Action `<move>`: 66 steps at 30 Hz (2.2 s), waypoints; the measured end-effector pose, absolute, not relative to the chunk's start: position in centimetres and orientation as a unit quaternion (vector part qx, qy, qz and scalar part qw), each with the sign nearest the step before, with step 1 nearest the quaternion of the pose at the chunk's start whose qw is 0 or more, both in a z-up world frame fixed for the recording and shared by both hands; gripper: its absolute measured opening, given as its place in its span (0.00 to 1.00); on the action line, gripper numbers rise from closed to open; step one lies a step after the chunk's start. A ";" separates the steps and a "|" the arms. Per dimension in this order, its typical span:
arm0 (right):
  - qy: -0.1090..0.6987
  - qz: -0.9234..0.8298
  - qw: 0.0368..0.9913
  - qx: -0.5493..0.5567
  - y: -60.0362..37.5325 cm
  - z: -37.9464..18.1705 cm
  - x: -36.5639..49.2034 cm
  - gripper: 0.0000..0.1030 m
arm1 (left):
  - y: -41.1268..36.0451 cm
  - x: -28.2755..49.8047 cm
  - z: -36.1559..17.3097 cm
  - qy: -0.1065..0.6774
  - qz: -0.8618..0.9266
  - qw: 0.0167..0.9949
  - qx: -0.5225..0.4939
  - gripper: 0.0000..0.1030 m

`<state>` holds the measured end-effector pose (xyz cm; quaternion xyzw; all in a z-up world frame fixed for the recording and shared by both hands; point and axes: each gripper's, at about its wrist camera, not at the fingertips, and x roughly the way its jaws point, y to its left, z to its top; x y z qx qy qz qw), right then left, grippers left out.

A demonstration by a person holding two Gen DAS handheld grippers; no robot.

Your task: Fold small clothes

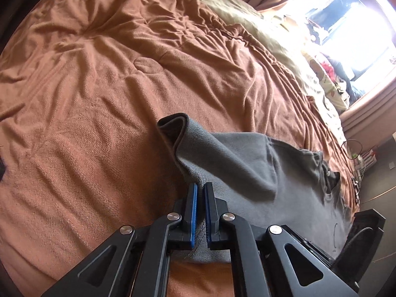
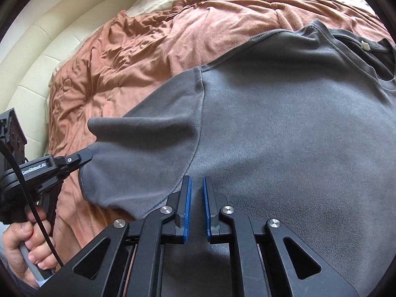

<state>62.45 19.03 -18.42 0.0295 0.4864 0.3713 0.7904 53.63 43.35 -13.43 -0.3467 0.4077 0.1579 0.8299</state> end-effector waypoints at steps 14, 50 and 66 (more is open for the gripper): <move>0.536 0.379 0.751 0.080 20.0 -19.8 63.8 0.03 | 41.3 54.6 -9.2 0.364 0.096 0.848 -0.373 0.05; 0.491 0.316 0.800 0.139 1.8 -15.6 62.7 0.46 | 24.3 64.4 -10.4 0.463 -0.046 0.827 -0.317 0.35; 0.447 0.355 0.821 0.022 7.6 -14.4 61.7 0.65 | 31.5 61.0 -11.4 0.474 0.064 0.830 -0.287 0.42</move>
